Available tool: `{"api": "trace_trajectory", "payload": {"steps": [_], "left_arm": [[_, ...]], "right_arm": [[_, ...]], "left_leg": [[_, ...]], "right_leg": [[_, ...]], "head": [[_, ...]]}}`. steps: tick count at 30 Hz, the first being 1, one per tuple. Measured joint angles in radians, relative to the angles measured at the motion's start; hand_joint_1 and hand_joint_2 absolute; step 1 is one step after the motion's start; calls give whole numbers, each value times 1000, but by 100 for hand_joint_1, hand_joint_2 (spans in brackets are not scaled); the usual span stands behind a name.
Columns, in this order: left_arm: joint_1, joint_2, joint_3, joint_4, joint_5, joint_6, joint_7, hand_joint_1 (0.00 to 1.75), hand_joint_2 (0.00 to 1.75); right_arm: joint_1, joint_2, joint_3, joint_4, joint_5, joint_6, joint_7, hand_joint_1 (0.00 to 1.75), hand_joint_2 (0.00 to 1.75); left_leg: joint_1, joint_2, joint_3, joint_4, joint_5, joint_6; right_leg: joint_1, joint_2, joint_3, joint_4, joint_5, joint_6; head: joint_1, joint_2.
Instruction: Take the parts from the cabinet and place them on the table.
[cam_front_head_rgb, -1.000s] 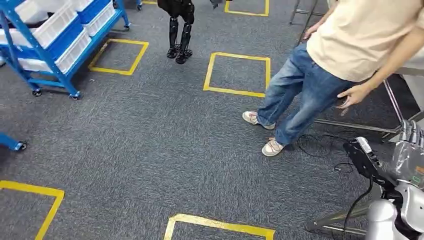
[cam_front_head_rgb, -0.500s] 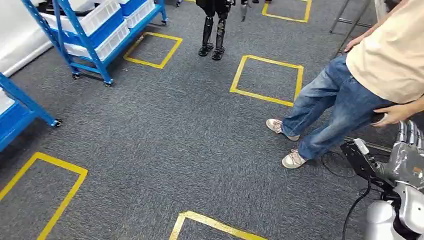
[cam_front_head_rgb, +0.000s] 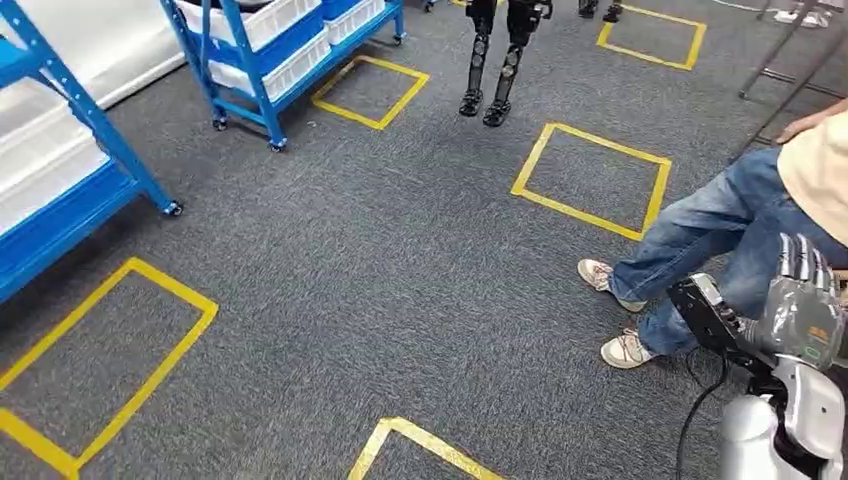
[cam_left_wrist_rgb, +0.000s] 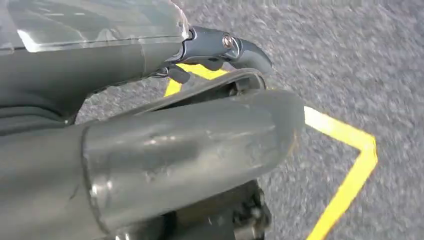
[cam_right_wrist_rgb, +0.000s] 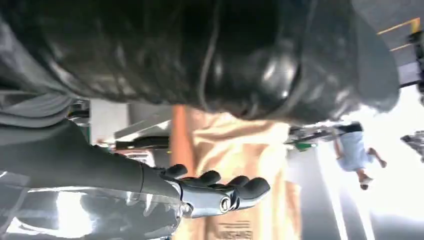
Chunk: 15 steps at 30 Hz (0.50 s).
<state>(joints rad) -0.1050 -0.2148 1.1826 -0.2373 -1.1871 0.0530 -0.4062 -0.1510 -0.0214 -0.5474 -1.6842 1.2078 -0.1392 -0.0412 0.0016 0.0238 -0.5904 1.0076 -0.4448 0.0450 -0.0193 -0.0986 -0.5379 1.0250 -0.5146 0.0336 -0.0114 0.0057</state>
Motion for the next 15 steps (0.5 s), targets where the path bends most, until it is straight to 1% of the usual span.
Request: {"api": "trace_trajectory", "payload": {"steps": [1, 2, 3, 4, 5, 6, 7, 8, 9, 10, 11, 12, 13, 14, 15], "left_arm": [[-2, 0, 0, 0, 0, 0, -1, 0, 0], [-5, 0, 0, 0, 1, 0, -1, 0, 0], [-6, 0, 0, 0, 0, 0, -1, 0, 0], [-6, -1, 0, 0, 0, -1, -1, 0, 0], [-5, -1, 0, 0, 0, -1, -1, 0, 0], [-4, -1, 0, 0, 0, -1, -1, 0, 0], [-4, -1, 1, 0, 0, -1, -1, 0, 0], [-5, -1, 0, 0, 0, -1, -1, 0, 0], [-5, -1, 1, 0, 0, -1, -1, 0, 0], [-5, -1, 1, 0, 0, -1, -1, 0, 0], [-8, -1, 1, 0, 0, -1, -1, 0, 0], [-8, -1, 1, 0, 0, -1, -1, 0, 0], [-3, -1, 1, 0, 0, 0, -1, 0, 0], [-2, -1, 1, 0, 0, 0, -1, 0, 0], [-1, 1, 1, 0, 0, 0, -1, 0, 0]], "right_arm": [[0, 1, 2, -1, 0, -1, -1, 0, 0], [0, 0, 2, -2, 0, -1, -2, 0, 0], [1, 0, 2, -2, 0, 0, -2, 0, 0], [6, 0, 2, -1, 0, 0, -1, 0, 0], [10, 0, 4, -1, 0, 0, -1, 0, 0], [11, 0, 6, -1, 0, 0, -1, 0, 0], [11, 0, 9, -1, 0, 0, -1, 0, 0], [10, 0, 12, -1, 0, -1, -1, 0, 0], [10, 0, 14, -2, 1, -1, -1, 0, 0], [9, 0, 16, -1, 3, -1, -1, 0, 0], [11, 0, 17, -4, 3, -2, -1, 0, 0], [11, 0, 18, -4, 4, -2, -1, 0, 0], [9, 1, 22, -5, 4, -2, -1, 0, 0], [7, 1, 26, -5, 5, -2, -1, 0, 0], [6, 1, 31, -5, 6, -2, -1, 0, 0]], "left_leg": [[-1, -10, 1, -4, 3, 5], [0, -17, -1, -4, 4, 10], [-1, -28, -1, -4, 5, 11], [-2, -40, -1, -3, 4, 11], [-2, -52, -1, -3, 4, 11], [-2, -65, -1, -1, 4, 11], [-1, -78, -1, 2, 3, 10], [0, -91, 0, 7, 1, 7], [1, -103, 0, 11, -2, 3], [-1, -113, -5, 15, -5, -3], [-3, -123, -12, 25, -5, -6], [1, -129, -18, 21, -1, -13], [4, -142, -19, 18, 1, -18], [4, -152, -20, 16, 3, -26], [4, -146, -22, 22, -4, -28]], "right_leg": [[-2, 50, -14, 32, -26, 3], [-3, 78, -46, 98, -66, 3], [-3, 90, -85, 178, -103, 5], [-3, 94, -120, 243, -125, 6], [-3, 94, -141, 277, -124, 7], [-4, 95, -141, 266, -100, 8], [-5, 96, -122, 215, -57, 8], [-6, 103, -86, 130, -2, 6], [-9, 123, -54, 56, 38, 5], [-12, 171, -38, 27, 26, 1], [-13, 175, -37, 3, 23, 0], [-8, 164, -38, 10, 24, -1], [-5, 157, -38, 11, 23, -5], [-6, 147, -34, 6, 26, -13], [-18, 132, -28, -3, 31, -21]], "head": [[0, 0], [2, 0], [1, 0], [1, 0], [1, 0], [1, 0], [1, 0], [1, 0], [1, 0], [1, 0], [1, 0], [1, 0], [1, 0], [1, 0], [1, 0]]}}
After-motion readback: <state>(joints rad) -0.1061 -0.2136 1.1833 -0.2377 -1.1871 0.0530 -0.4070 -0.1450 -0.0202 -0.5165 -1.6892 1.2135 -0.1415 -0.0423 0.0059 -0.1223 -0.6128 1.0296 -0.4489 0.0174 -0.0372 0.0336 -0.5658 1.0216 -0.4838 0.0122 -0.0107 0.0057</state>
